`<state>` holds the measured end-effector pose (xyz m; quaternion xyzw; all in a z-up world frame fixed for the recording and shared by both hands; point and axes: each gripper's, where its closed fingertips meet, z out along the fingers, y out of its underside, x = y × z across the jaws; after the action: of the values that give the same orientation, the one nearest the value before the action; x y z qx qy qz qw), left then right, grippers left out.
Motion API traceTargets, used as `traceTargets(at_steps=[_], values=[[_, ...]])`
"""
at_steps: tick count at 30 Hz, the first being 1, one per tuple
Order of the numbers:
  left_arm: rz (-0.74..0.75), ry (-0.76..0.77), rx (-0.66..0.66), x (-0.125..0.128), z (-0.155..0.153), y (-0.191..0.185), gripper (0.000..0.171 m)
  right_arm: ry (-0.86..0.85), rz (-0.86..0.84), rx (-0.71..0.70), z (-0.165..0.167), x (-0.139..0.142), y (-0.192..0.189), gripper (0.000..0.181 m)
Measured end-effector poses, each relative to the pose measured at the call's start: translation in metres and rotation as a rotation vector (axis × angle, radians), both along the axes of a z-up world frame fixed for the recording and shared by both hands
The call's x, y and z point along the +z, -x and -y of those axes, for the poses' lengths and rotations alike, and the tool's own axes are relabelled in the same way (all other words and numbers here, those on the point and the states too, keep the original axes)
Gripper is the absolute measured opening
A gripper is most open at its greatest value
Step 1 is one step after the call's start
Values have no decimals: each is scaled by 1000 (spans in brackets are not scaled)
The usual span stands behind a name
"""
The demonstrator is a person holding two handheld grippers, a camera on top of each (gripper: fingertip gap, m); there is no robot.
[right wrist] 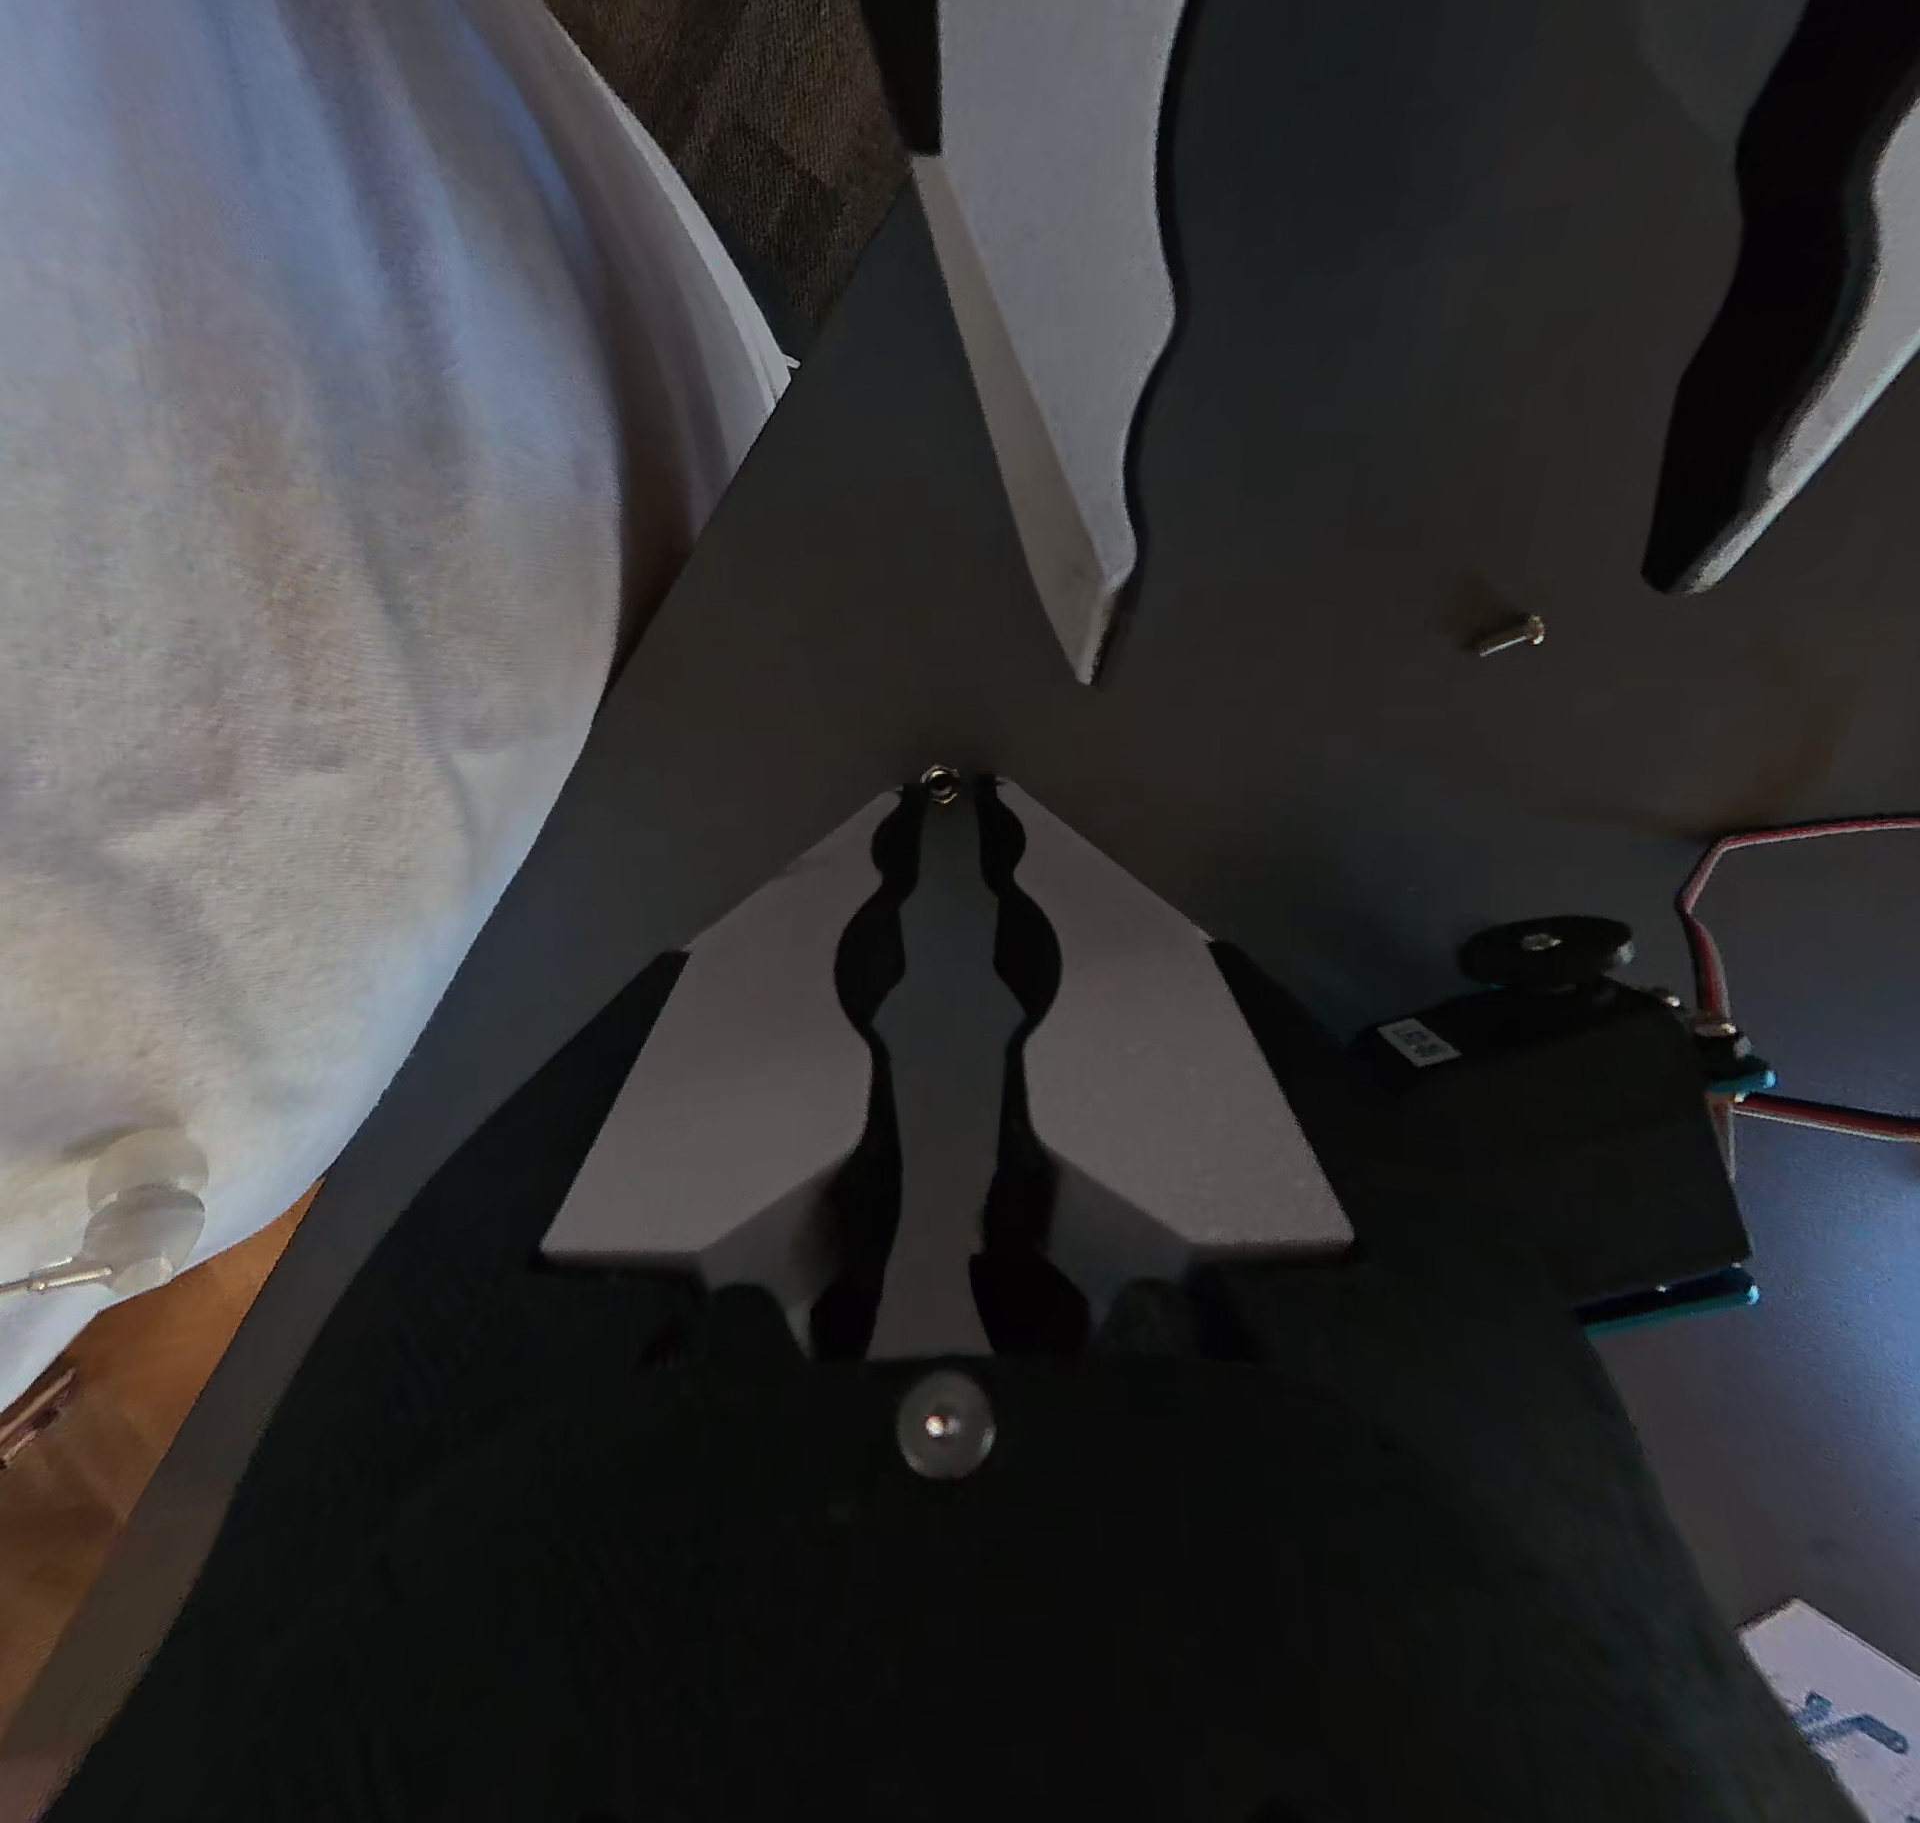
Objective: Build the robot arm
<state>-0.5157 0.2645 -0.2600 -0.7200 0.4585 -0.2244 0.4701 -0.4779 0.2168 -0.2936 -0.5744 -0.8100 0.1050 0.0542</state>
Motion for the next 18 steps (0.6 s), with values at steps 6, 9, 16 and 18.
traceTargets(at_steps=[6,9,16,18], values=[[16,-6,15,2,-1,1,72,-15,3,46,0,0,0,11],[15,-3,21,2,-2,2,71,-25,7,73,0,-1,0,11],[13,6,29,1,-3,2,70,-24,5,122,3,-1,2,7],[17,8,30,2,-3,2,69,-22,0,122,3,-1,1,7]])
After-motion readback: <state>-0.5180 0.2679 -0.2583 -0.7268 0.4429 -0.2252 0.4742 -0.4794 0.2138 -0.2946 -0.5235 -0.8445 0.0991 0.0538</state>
